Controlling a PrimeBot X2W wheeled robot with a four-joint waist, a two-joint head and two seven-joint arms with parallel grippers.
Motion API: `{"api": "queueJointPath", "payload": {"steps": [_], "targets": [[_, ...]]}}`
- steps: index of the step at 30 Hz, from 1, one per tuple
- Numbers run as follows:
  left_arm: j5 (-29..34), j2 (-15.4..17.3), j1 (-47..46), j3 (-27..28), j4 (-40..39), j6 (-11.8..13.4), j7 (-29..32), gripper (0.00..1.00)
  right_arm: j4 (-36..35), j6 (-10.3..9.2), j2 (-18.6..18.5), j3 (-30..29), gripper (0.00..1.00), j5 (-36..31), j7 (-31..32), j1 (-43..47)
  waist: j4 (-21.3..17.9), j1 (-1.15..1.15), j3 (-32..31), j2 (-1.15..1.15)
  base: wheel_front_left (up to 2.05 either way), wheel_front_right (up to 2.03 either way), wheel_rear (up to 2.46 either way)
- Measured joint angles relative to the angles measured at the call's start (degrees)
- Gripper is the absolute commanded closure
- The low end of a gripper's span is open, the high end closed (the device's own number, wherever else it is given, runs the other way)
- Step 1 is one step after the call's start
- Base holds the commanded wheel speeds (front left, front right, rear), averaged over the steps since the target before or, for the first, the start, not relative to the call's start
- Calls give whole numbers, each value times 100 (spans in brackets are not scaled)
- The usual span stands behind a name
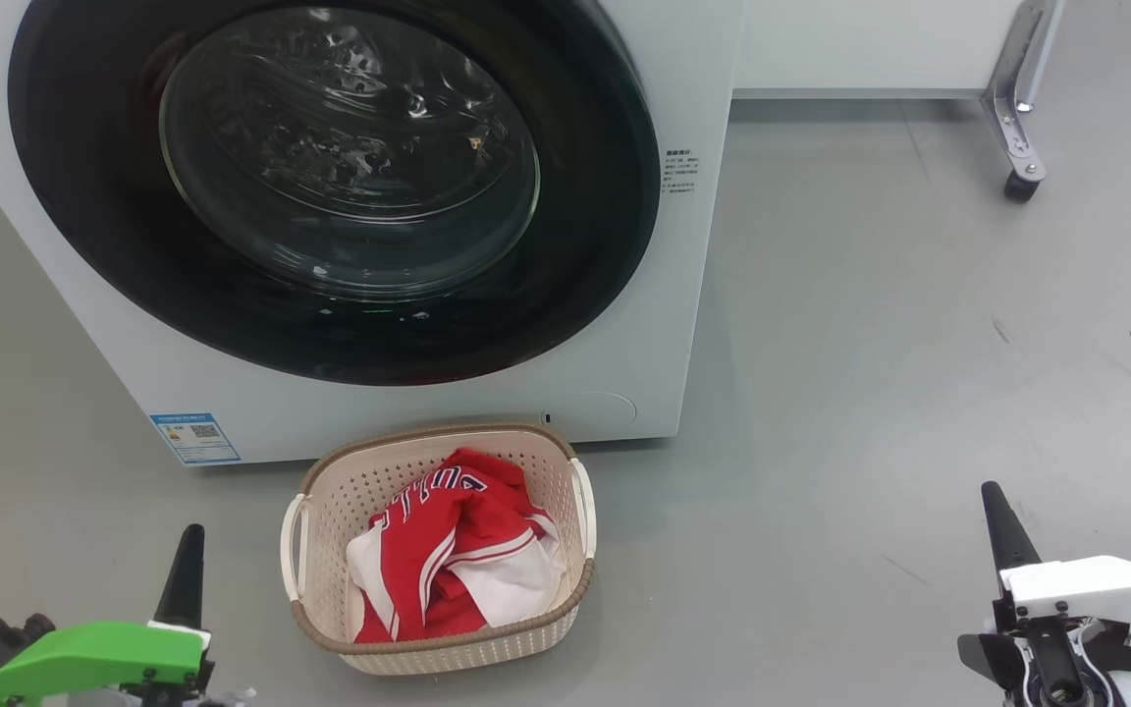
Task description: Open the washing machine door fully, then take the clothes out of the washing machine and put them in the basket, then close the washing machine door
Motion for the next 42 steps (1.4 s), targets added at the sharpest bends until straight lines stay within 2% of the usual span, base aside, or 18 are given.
{"api": "queueJointPath", "payload": {"steps": [20,42], "targets": [[-1467,-16,-240,291,82,-198,350,100,-16,32,-65,-315,100,1573,324,-192,0,0,-22,0,0,0,0],[-1493,-23,-260,307,85,-199,350,100,-24,49,-71,-331,100,1628,343,-210,-1,0,-22,0,0,0,0]]}}
